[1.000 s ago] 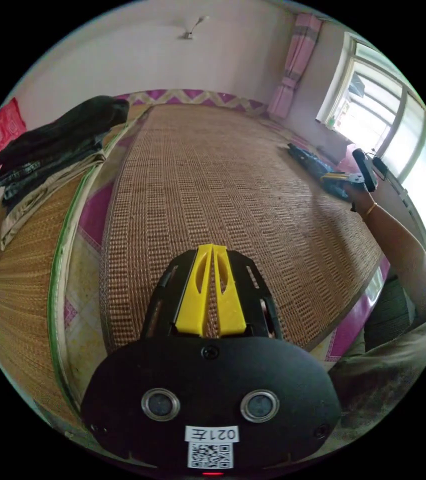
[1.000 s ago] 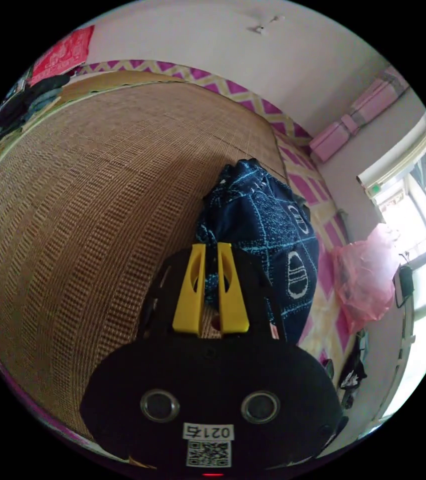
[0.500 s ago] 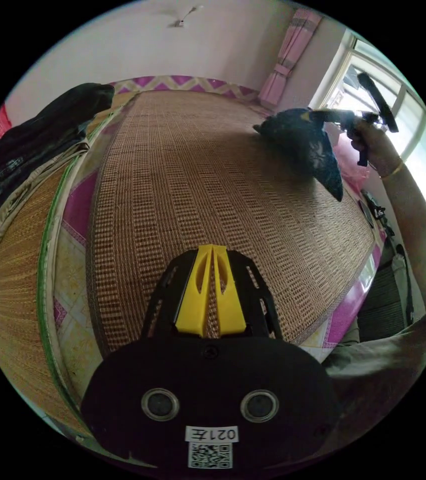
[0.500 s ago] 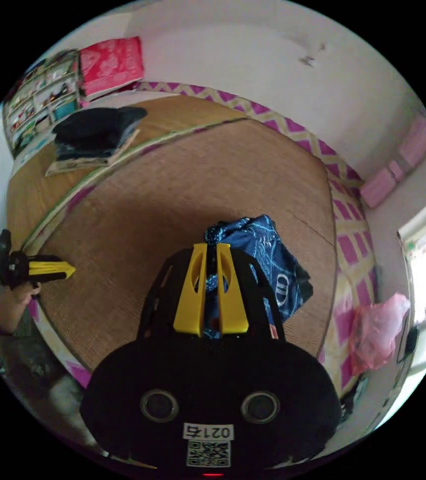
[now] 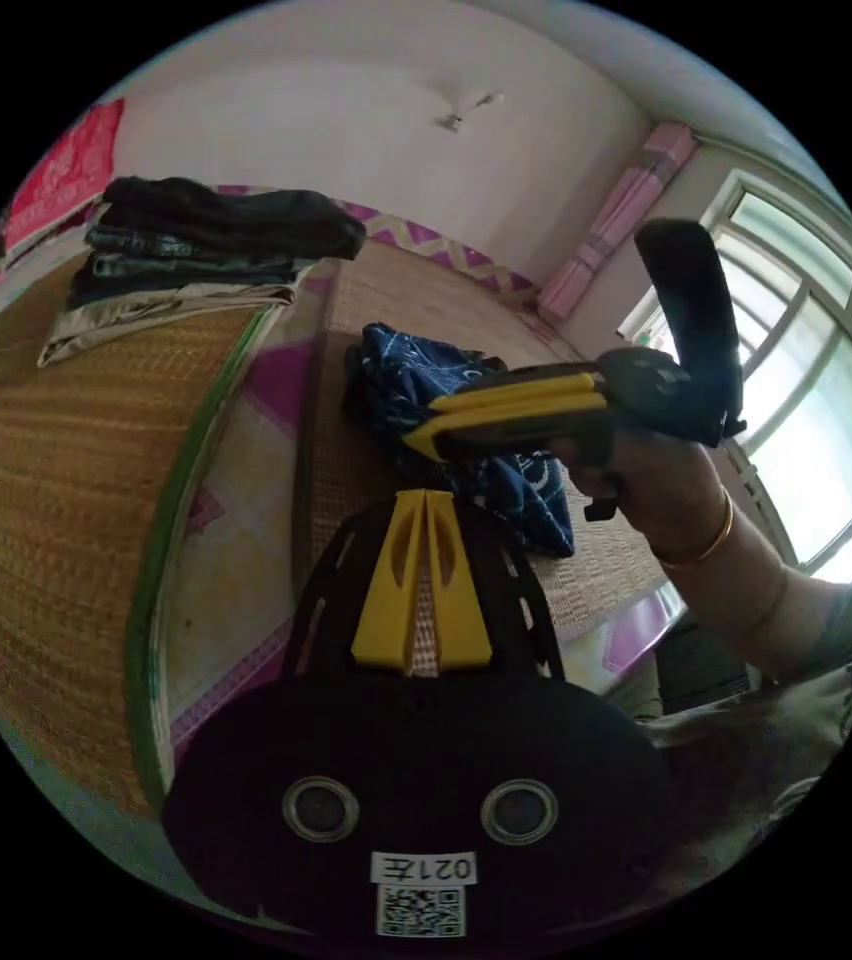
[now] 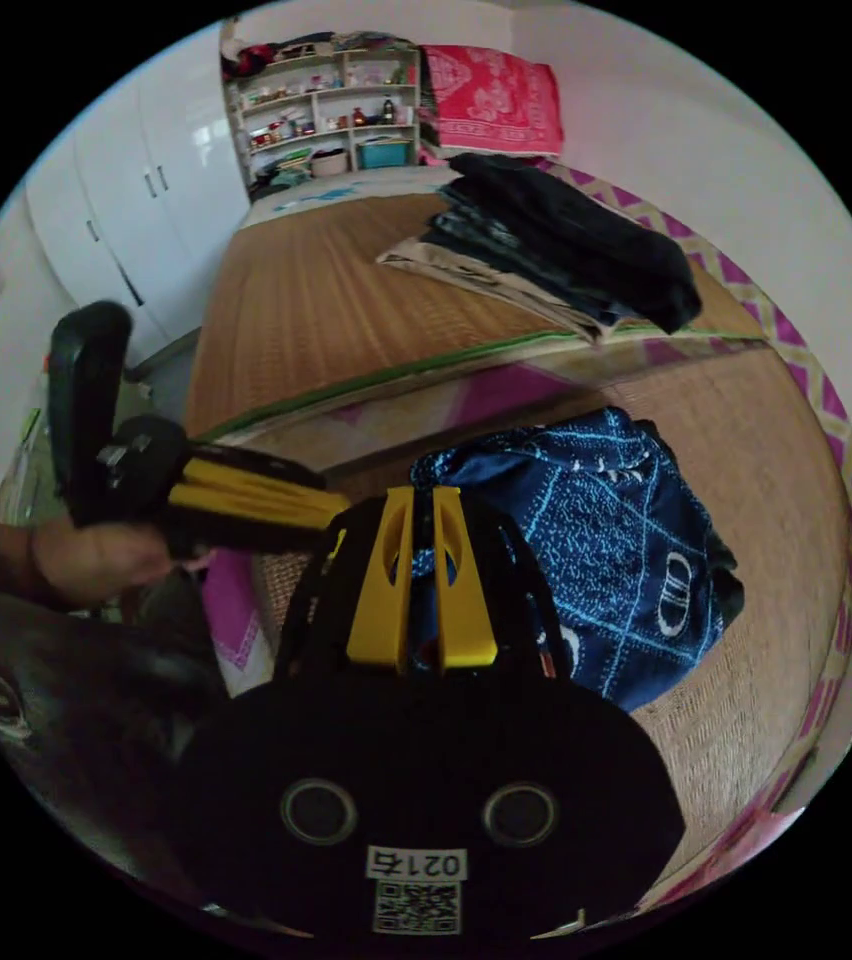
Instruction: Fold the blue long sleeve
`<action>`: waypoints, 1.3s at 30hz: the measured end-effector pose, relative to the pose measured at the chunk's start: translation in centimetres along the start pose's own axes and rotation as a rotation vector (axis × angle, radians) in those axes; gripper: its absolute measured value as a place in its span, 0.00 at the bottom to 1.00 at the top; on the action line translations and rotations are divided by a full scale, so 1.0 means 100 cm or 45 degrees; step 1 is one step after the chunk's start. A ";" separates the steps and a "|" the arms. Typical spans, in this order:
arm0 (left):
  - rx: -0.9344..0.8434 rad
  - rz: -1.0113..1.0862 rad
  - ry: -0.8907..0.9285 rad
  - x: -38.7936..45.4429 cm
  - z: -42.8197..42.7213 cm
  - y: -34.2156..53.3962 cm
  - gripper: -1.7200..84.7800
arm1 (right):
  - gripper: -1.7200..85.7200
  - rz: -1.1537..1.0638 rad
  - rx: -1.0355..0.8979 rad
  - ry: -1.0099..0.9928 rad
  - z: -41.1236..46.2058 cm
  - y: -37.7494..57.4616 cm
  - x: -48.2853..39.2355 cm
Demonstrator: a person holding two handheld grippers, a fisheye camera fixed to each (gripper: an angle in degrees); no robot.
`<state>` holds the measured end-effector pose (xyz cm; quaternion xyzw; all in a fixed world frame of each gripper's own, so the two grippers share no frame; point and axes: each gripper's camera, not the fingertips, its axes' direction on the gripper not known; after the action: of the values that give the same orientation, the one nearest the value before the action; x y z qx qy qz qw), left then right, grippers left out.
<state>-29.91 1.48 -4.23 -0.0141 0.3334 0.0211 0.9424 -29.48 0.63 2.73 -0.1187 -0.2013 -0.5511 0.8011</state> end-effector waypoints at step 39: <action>-0.245 0.001 -0.167 -0.074 0.112 -0.075 0.01 | 0.01 1.338 0.747 -0.400 -0.125 0.692 0.272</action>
<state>-28.26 -5.77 9.23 -0.1028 0.2674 0.0541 0.9566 45.79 -1.98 6.12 -0.0563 -0.3746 0.0192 0.9253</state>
